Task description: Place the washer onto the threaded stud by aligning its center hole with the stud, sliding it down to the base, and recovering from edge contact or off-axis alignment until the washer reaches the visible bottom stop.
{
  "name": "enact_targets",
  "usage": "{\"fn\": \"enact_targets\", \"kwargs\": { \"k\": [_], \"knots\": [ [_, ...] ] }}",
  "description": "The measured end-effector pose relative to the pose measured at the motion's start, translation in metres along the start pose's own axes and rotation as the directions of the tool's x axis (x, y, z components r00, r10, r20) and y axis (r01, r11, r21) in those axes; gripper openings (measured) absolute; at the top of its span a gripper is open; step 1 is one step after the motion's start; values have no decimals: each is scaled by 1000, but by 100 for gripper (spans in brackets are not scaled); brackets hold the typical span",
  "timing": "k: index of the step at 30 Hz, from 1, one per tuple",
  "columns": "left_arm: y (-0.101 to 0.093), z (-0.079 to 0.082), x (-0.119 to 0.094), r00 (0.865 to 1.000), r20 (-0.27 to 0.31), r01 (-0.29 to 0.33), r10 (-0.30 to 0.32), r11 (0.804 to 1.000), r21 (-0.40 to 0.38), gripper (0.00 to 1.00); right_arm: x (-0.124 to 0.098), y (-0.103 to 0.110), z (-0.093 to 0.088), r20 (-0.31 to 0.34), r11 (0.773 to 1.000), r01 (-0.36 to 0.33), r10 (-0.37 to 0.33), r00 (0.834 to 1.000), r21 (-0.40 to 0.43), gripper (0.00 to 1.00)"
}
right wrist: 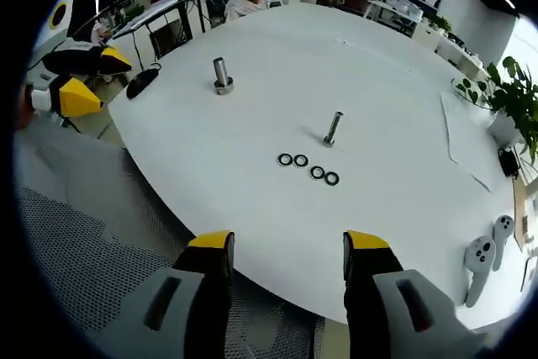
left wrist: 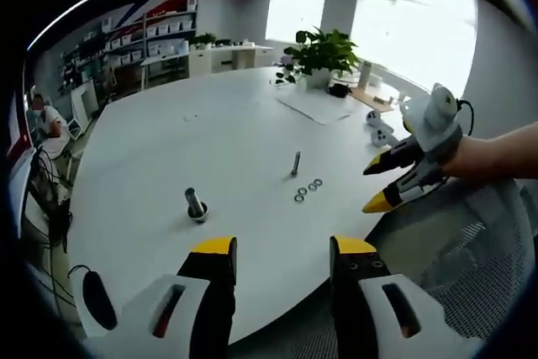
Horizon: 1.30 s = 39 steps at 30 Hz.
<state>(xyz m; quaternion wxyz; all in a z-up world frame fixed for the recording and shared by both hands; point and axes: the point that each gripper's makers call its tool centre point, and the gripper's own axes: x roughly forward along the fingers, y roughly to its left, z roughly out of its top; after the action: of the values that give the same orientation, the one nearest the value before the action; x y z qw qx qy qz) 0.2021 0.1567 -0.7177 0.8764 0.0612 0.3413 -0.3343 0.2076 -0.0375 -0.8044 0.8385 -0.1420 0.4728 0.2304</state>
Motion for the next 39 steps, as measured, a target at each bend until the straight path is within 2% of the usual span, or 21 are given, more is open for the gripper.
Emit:
{"fn": "enact_targets", "kwargs": {
  "k": [14,26,30,39],
  "knots": [
    [-3,-6,4,999,-30,11,-11,1000,4,43,18,-15,-5,-27,1000,3,-3,1000,31,54],
    [-5,-12,5,998,-58,20,-19,1000,8,43,31,-20,1,-33,1000,10,-9,999,14,53],
    [-6,-14,5,998,-68,21,-20,1000,16,43,37,-25,5,-38,999,7,-6,999,46,53],
    [-4,-16,5,997,-74,16,-15,1000,12,43,43,-35,12,-60,1000,14,-14,998,0,53]
  ]
}}
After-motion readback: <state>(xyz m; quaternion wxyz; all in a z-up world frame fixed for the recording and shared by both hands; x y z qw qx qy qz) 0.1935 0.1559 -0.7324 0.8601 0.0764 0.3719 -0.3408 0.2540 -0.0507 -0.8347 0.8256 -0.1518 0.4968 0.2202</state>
